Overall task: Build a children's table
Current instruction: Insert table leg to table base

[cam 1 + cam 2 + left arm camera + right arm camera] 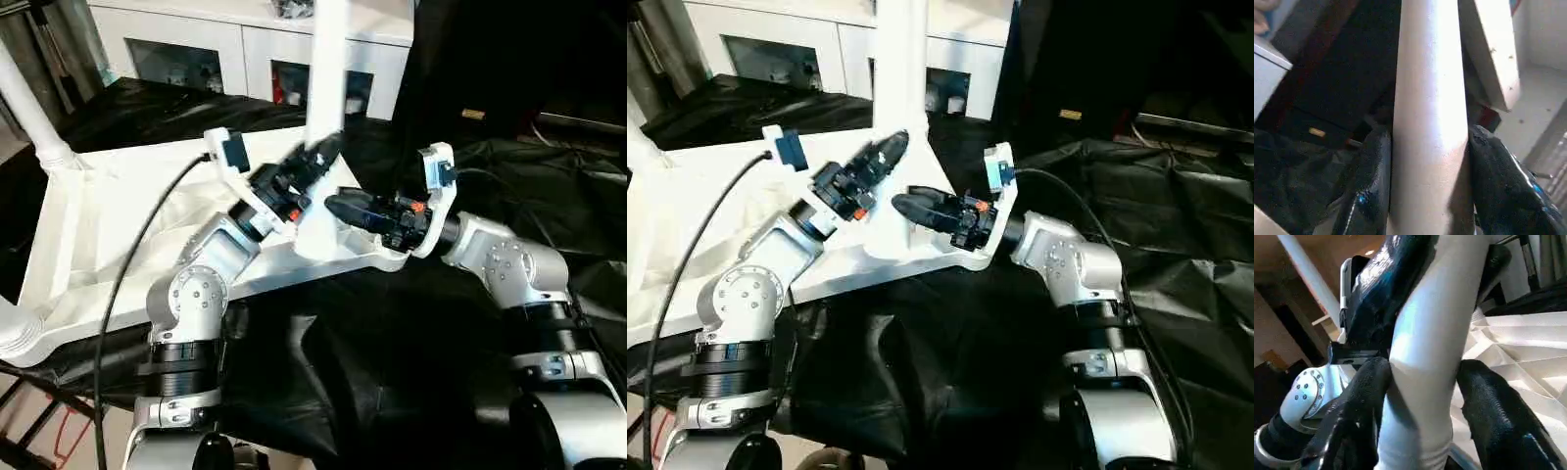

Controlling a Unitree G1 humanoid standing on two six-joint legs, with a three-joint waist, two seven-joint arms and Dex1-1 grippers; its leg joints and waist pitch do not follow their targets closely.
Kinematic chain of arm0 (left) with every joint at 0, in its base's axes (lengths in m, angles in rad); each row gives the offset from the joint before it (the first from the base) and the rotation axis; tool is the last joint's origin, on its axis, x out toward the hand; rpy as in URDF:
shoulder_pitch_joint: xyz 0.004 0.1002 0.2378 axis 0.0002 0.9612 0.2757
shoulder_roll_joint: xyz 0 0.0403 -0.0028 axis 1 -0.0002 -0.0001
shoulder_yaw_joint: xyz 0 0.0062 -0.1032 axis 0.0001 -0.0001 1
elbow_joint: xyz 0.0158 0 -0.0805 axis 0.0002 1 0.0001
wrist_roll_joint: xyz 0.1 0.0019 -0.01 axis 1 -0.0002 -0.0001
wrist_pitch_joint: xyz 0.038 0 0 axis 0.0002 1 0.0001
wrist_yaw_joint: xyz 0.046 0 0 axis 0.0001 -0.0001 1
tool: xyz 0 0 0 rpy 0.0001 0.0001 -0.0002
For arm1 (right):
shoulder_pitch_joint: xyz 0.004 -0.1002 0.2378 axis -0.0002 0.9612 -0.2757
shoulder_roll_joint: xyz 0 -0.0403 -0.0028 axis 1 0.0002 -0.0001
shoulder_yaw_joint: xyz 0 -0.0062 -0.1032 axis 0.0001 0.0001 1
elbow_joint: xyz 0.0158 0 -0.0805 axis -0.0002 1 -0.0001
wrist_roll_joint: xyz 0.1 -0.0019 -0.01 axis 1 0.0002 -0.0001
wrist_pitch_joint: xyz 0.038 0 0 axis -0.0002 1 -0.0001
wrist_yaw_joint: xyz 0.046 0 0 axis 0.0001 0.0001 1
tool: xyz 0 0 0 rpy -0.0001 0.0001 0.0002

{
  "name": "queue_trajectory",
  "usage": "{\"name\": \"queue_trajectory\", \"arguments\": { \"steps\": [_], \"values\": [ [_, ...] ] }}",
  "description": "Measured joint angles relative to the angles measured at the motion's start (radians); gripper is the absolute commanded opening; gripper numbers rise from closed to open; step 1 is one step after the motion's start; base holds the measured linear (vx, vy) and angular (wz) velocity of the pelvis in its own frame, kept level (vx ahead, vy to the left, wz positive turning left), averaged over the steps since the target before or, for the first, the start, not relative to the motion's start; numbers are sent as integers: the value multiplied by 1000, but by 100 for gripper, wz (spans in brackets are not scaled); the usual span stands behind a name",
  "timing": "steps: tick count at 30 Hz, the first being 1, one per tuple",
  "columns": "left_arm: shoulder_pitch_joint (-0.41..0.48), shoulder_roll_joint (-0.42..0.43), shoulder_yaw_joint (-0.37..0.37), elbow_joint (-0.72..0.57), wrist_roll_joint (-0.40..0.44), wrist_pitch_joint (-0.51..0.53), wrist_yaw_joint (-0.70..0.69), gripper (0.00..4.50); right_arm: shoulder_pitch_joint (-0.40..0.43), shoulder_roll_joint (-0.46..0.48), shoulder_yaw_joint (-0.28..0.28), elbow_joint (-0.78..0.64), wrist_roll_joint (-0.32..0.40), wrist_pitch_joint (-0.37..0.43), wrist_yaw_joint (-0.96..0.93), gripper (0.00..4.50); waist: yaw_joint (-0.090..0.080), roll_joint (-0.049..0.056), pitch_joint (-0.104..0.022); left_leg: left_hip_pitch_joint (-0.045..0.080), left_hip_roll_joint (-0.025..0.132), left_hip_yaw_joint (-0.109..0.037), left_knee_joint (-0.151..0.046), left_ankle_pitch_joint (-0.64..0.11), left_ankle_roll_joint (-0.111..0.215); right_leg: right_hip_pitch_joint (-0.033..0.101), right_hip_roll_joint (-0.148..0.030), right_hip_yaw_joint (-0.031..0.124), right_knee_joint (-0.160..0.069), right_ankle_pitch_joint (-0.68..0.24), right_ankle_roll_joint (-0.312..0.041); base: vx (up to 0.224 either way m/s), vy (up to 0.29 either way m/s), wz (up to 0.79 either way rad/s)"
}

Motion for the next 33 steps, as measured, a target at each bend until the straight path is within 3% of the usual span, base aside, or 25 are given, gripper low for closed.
{"name": "queue_trajectory", "arguments": {
  "steps": [10, 17, 22, 24, 28, 33],
  "values": [
    [27, 32, -42, -18, -57, 78, -103, 197, -10, 0, 35, -10, 27, 44, 41, 279, 2, 0, 0, 0, 0, 0, 0, 2, -1, 0, 0, 0, 0, 3, 1, 0, 0, 0],
    [27, 34, -54, -27, -61, 79, -111, 197, -10, -20, 47, -29, 43, 63, 63, 214, 0, 0, 0, 0, 0, 0, 0, 2, -1, 1, 0, 0, 0, 3, 2, 0, 0, 0],
    [26, 37, -51, -24, -64, 80, -112, 196, -9, -19, 46, -29, 44, 64, 59, 192, 0, 0, 0, 0, 0, 0, 1, 2, -1, 1, 0, 0, 0, 4, 2, 0, 0, 0],
    [18, 34, -41, -8, -72, 87, -106, 252, -9, -16, 43, -26, 44, 64, 46, 191, 1, 0, 0, 0, 0, 0, 1, 2, -1, 1, 0, 0, 0, 4, 2, 0, 0, 0],
    [-1, 18, -26, -1, -89, 81, -77, 301, -9, -6, 26, -28, 42, 29, 0, 188, 2, 0, 0, 0, 0, 0, 1, 2, -1, 1, 0, 0, 0, 4, 2, 0, 0, 0],
    [-64, 58, -14, 31, -52, 22, -42, 313, -5, -7, 30, -27, -8, -8, -73, 187, 0, 0, 0, 0, 1, -1, 1, 3, -2, 1, 0, 0, 0, 6, 6, 0, 0, 0]
  ]
}}
